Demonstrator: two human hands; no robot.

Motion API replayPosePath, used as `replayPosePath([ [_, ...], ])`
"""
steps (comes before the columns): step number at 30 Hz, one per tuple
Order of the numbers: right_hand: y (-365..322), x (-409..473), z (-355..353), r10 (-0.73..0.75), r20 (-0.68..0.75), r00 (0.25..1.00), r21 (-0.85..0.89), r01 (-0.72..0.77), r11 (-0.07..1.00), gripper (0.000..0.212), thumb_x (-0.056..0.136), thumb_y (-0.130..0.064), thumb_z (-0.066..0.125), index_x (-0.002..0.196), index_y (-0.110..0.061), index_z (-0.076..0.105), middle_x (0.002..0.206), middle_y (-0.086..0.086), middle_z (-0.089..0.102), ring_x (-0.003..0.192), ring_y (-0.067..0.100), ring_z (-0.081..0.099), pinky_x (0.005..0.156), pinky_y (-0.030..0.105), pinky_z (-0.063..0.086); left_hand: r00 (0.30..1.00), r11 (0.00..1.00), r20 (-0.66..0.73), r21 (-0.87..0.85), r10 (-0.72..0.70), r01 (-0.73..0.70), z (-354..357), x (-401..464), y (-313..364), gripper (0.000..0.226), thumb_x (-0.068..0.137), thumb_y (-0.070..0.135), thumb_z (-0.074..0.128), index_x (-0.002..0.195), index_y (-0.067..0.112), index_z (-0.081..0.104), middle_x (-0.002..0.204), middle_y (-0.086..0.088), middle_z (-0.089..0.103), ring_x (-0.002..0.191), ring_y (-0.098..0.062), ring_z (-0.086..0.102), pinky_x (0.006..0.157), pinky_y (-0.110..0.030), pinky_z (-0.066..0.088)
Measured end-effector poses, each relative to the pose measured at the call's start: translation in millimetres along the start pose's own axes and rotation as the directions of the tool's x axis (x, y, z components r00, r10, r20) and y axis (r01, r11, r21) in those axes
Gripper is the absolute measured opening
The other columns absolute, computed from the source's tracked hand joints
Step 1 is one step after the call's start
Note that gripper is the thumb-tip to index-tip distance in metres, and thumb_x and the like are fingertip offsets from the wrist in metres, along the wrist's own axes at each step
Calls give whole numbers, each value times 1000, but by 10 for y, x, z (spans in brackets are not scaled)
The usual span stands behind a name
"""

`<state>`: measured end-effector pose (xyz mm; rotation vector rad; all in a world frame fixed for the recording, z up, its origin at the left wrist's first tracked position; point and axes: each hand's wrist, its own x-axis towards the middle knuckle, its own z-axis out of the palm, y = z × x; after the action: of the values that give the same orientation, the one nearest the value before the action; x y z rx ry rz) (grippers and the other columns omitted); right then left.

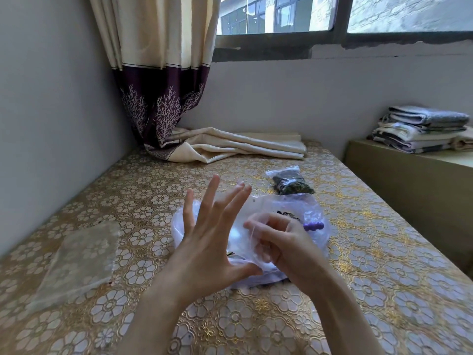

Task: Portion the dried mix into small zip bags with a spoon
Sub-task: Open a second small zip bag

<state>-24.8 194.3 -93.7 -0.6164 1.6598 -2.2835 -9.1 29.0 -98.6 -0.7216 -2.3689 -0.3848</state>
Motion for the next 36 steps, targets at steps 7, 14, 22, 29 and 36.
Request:
replayPosePath([
  [7,20,-2,32,-213,-180,960,-234,168,958,18,88,-7,60,70,-9,60,50,-7,52,46,3,46,47,14,40,979,999,-200,7,-50,52,-79,17,-17,59,73,26,51,130,24,36,110,11,46,123,-11,39,113,-53,3],
  [14,41,24,-70,-382,-464,799,-505,116,855,11,83,-13,69,82,-21,62,71,-2,62,65,15,59,62,27,52,964,997,-262,45,-49,63,-44,26,-15,33,80,11,49,112,18,51,90,3,55,88,-10,46,99,-33,29],
  [22,40,5,40,-437,-279,855,-459,281,843,20,75,-6,75,73,-23,66,67,-9,69,63,5,65,61,17,50,961,989,-258,78,-103,127,-56,14,-21,31,79,11,47,109,17,56,94,1,57,92,-15,46,86,-38,39],
  [29,4,-2,8,-334,-193,923,-408,234,882,25,61,-42,71,85,-41,65,79,-17,72,81,2,69,67,15,52,966,985,-236,109,-104,132,-72,2,-94,39,74,-4,56,107,15,63,93,1,59,91,-16,47,85,-37,39],
  [36,-20,20,-24,-297,-209,932,-485,165,859,24,68,-39,73,88,-30,64,71,-19,65,76,7,68,64,20,49,979,975,-144,153,-142,163,-109,-33,-106,52,73,17,63,122,25,52,118,1,51,118,-18,44,109,-51,14],
])
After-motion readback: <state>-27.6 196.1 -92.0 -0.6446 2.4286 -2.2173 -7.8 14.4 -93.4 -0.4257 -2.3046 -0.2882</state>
